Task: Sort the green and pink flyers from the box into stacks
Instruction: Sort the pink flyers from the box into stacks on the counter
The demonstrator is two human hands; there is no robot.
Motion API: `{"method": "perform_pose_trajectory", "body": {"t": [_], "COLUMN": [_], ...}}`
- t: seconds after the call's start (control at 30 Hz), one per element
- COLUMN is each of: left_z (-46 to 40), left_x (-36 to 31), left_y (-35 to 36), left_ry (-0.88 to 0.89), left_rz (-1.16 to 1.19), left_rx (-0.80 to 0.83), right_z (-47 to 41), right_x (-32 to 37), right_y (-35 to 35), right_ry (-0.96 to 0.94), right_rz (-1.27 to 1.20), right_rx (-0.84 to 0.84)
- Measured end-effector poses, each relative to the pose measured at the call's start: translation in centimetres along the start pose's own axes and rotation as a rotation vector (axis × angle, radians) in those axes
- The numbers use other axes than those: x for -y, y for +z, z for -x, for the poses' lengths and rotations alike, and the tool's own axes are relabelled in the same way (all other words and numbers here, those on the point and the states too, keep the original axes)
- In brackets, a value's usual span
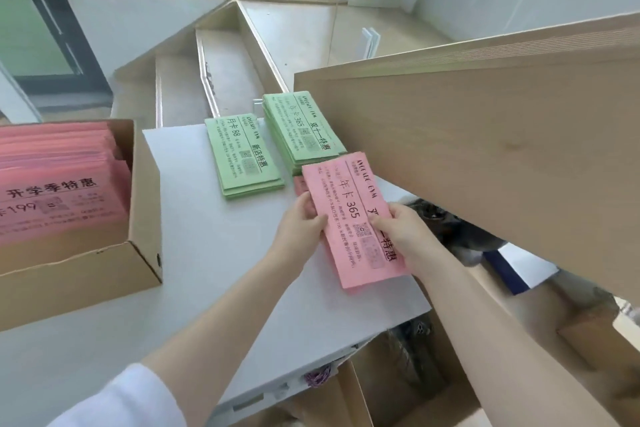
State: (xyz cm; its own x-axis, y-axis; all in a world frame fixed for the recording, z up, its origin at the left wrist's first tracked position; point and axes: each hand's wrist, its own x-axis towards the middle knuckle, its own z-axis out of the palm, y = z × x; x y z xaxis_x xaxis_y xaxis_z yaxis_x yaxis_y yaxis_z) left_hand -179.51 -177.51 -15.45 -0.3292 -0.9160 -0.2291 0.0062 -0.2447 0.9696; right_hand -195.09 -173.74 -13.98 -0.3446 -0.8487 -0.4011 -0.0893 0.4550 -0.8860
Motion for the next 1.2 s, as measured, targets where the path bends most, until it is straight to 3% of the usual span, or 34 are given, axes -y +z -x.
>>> {"method": "perform_pose_trajectory", "body": {"t": [0.17,0.37,0.53,0.67,0.9,0.97,1.07,1.2], "left_z": [-1.0,-0.8,-1.1,-2.1,-1.5,-0.7,0.8,4.1], "left_x": [1.9,2.5,2.8,2.9,2.2,2.0,1.2,-1.1], "left_y": [-0.2,0.4,1.5,2.3,1.3,0.4,-1.2,-4.1], "left_ry": [0.007,0.048,-0.037,-0.114,-0.091,-0.081,-0.114,0.045], "left_rz": [-0.276,-0.340,0.097,0.227,0.253,0.202,0.097,-0.022], "left_rx": [-0.089,-0.118,-0.015,0.002,0.048,0.056,0.018,-0.081], "right_z": [-1.8,-3.3,-3.7,-3.9,-3.6,-3.1,-1.0,1.8], "right_x": [-0.5,-1.2,-1.3,-0.7,-0.4,0.0,0.8,2.9], "right_y": [0.1,0.2,-0.2,-0.3,-0.2,-0.4,0.3,4.2], "right_ry": [-0.077,-0.282,-0.096,0.020,0.047,-0.024,-0.318,-0.572], "right_rz": [0.384,0.742,0.321,0.003,0.115,0.309,0.481,0.356], "right_rx": [-0.050,-0.098,0.091,0.191,0.203,0.086,-0.080,0.080]}}
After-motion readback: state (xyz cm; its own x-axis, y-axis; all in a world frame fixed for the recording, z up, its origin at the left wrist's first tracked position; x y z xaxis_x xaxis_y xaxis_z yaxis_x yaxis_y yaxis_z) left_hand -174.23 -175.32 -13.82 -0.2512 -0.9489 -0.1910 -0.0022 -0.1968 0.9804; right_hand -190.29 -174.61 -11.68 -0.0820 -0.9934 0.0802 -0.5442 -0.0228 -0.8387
